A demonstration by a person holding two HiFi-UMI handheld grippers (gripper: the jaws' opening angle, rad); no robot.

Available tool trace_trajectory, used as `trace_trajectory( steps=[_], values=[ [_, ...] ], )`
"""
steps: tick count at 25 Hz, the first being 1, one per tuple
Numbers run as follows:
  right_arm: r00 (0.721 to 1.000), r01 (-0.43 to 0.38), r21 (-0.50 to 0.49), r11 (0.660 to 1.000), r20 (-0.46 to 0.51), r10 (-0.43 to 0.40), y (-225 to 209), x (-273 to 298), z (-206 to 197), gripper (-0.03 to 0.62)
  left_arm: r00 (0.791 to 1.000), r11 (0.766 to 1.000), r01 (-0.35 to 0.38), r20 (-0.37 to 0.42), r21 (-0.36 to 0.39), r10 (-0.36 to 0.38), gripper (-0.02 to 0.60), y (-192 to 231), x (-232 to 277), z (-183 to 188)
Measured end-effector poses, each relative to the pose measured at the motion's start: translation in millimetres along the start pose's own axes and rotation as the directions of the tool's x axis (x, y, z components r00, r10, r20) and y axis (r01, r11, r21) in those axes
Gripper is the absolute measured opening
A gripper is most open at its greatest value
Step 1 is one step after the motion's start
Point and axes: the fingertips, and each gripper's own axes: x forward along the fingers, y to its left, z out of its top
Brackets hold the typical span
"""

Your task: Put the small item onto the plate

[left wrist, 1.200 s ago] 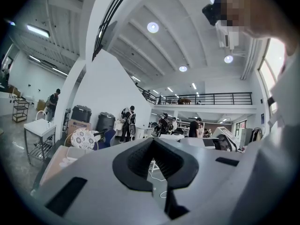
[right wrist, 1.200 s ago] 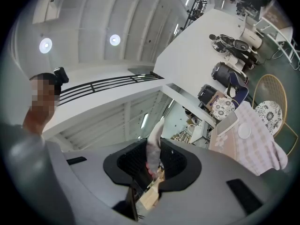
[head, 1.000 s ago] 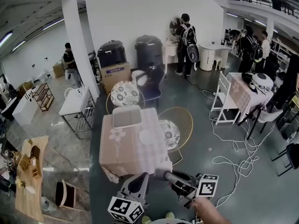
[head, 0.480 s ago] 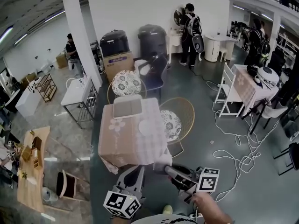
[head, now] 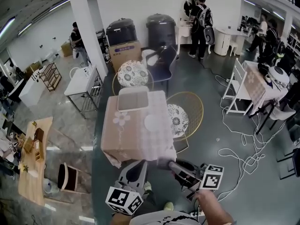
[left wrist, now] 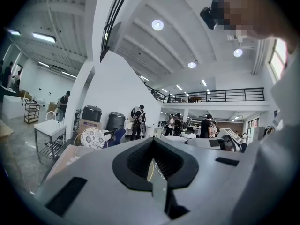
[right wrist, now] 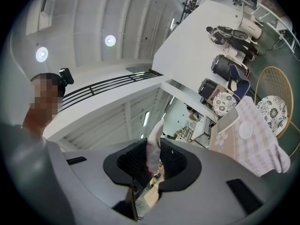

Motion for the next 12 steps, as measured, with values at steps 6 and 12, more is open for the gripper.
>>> trace_trajectory(
  steps=[6,12],
  values=[
    [1.000,0.015,-0.016,1.000,-0.024,-0.015,-31.6,51.0,16.5,0.093,1.000,1.000,0.006,0.006,-0.004,-0.006,0.005,52.2,39.0,10.3],
    [0.999,0.039,-0.051,0.998,-0.032,-0.041,-63.9,111.3,38.9,0.092,0.999,0.999,0.042,-0.002,-0.007,-0.042,0.005,114.9,82.4,22.1]
  ],
)
